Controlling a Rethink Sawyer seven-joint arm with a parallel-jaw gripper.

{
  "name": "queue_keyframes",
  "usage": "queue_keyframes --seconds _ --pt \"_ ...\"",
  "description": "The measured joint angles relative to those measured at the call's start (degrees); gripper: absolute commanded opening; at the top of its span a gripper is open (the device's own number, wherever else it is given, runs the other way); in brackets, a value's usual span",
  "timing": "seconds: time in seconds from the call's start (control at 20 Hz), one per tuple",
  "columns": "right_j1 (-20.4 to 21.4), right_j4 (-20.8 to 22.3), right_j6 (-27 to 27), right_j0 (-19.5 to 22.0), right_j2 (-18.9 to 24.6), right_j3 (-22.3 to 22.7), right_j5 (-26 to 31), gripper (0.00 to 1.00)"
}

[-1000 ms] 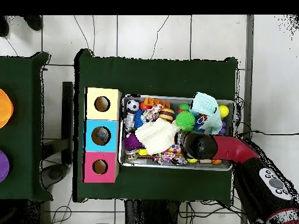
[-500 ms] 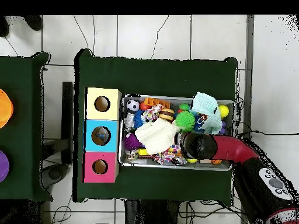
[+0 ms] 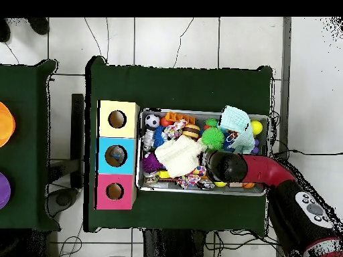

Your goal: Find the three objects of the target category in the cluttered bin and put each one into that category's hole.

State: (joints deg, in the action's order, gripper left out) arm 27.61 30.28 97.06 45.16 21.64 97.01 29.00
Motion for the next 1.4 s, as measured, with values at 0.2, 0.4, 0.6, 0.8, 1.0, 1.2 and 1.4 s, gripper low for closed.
queue_keyframes --seconds 0.2,0.4,0.6,0.8,1.0,1.2,1.4 --pt "0.1 0.0 0.0 -0.2 0.0 0.0 0.0 1.00" --pt "0.4 0.1 0.0 -0.6 0.0 0.0 0.0 1.00" --pt "0.9 0.1 0.0 -0.8 0.0 0.1 0.1 1.00" --pt "2.2 -0.1 0.0 -0.8 0.0 0.6 0.6 1.00" --pt "4.1 -0.1 0.0 -0.6 0.0 0.9 1.0 1.00" --pt "5.5 -0.1 0.0 0.1 0.0 0.9 1.0 1.00" --pt "6.3 -0.1 0.0 1.1 0.0 0.9 1.0 1.00"
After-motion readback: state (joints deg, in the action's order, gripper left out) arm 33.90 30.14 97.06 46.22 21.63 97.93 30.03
